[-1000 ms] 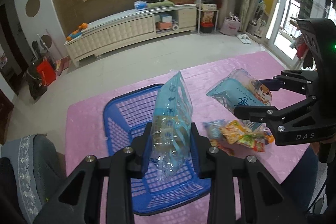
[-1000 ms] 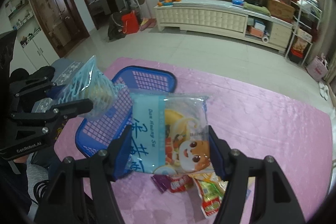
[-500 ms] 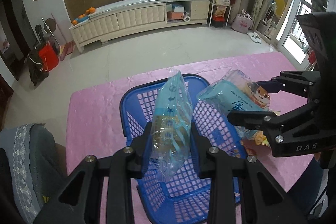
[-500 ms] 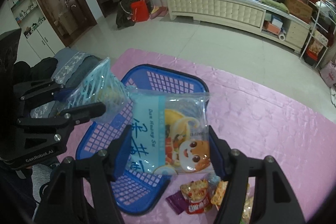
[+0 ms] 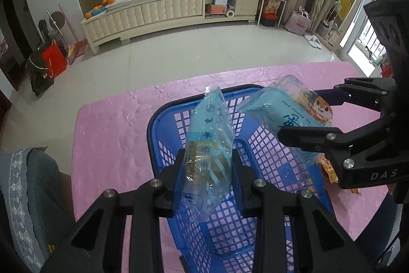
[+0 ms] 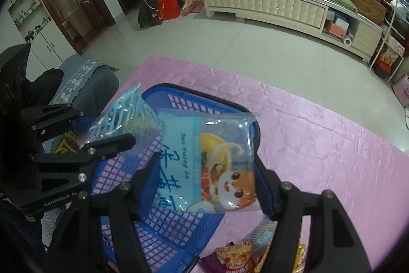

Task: Organize snacks
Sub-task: 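Carry both bags over the blue basket and open both tools to drop them, then withdraw both tools from the basket back toward the snack pile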

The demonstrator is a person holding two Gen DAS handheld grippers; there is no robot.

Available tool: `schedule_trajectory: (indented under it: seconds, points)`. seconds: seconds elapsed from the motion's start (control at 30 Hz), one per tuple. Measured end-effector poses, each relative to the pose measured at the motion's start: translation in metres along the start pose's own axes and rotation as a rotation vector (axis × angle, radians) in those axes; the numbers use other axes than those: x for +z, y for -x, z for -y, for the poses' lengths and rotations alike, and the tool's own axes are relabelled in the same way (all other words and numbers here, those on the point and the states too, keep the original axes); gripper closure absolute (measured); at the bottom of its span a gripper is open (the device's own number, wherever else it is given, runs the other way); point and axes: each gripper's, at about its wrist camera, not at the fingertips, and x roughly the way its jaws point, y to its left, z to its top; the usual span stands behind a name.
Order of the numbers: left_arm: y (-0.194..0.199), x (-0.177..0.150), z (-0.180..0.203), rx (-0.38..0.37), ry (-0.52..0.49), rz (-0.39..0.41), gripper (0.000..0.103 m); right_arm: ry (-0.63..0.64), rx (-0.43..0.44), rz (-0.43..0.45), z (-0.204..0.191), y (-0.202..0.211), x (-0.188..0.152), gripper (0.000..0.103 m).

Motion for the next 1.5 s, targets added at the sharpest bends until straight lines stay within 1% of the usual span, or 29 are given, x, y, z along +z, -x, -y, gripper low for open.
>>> schedule_trajectory:
  seconds: [0.2, 0.23, 0.27, 0.3, 0.33, 0.37, 0.43, 0.57, 0.73, 0.93, 1.0, 1.03, 1.2, 1.4, 1.5]
  points:
    - [-0.007, 0.005, -0.005, 0.009, -0.008, -0.004, 0.071, 0.024, -0.017, 0.000, -0.004, -0.008, 0.009, 0.032]
    - [-0.006, 0.004, -0.006, 0.019, -0.009, 0.006, 0.068, 0.025, -0.017, 0.001, -0.005, -0.010, 0.010, 0.031]
    - [-0.005, 0.004, -0.007, 0.024, -0.009, 0.011, 0.061, 0.026, -0.021, -0.001, -0.004, -0.012, 0.011, 0.030]
    - [-0.004, 0.004, -0.007, 0.029, -0.010, 0.014, 0.056, 0.027, -0.027, -0.005, -0.005, -0.013, 0.011, 0.026]
    - [-0.002, 0.002, -0.007, 0.037, -0.011, 0.022, 0.047, 0.034, -0.036, -0.012, -0.005, -0.014, 0.011, 0.017]
    - [0.000, 0.001, -0.008, 0.041, -0.012, 0.032, 0.045, 0.042, -0.053, -0.011, -0.005, -0.013, 0.011, 0.014]
    - [0.004, -0.002, -0.009, 0.038, -0.012, 0.041, 0.045, 0.051, -0.073, 0.008, -0.006, -0.007, 0.009, 0.011]
    - [0.012, -0.006, -0.008, 0.052, -0.003, 0.046, 0.044, 0.060, -0.084, 0.037, -0.007, 0.004, 0.005, 0.010]
    - [0.023, -0.011, -0.007, 0.042, 0.019, 0.053, 0.044, 0.057, -0.081, 0.052, -0.009, 0.018, -0.001, 0.010]
    - [0.044, -0.021, 0.004, 0.044, 0.023, 0.078, 0.044, 0.048, -0.082, 0.077, -0.011, 0.038, -0.012, 0.009]
    - [0.051, -0.022, 0.008, 0.043, 0.022, 0.087, 0.042, 0.050, -0.085, 0.083, -0.014, 0.045, -0.016, 0.009]
    - [0.055, -0.023, 0.011, 0.045, 0.021, 0.094, 0.040, 0.052, -0.088, 0.087, -0.017, 0.048, -0.019, 0.009]
    - [0.075, -0.030, 0.024, 0.063, 0.006, 0.138, 0.040, 0.051, -0.088, 0.116, -0.023, 0.066, -0.028, 0.009]
    - [0.104, -0.041, 0.038, 0.065, 0.003, 0.200, 0.033, 0.050, -0.073, 0.184, -0.033, 0.091, -0.041, 0.009]
    - [0.118, -0.047, 0.046, 0.075, 0.002, 0.234, 0.026, 0.056, -0.071, 0.212, -0.036, 0.103, -0.047, 0.009]
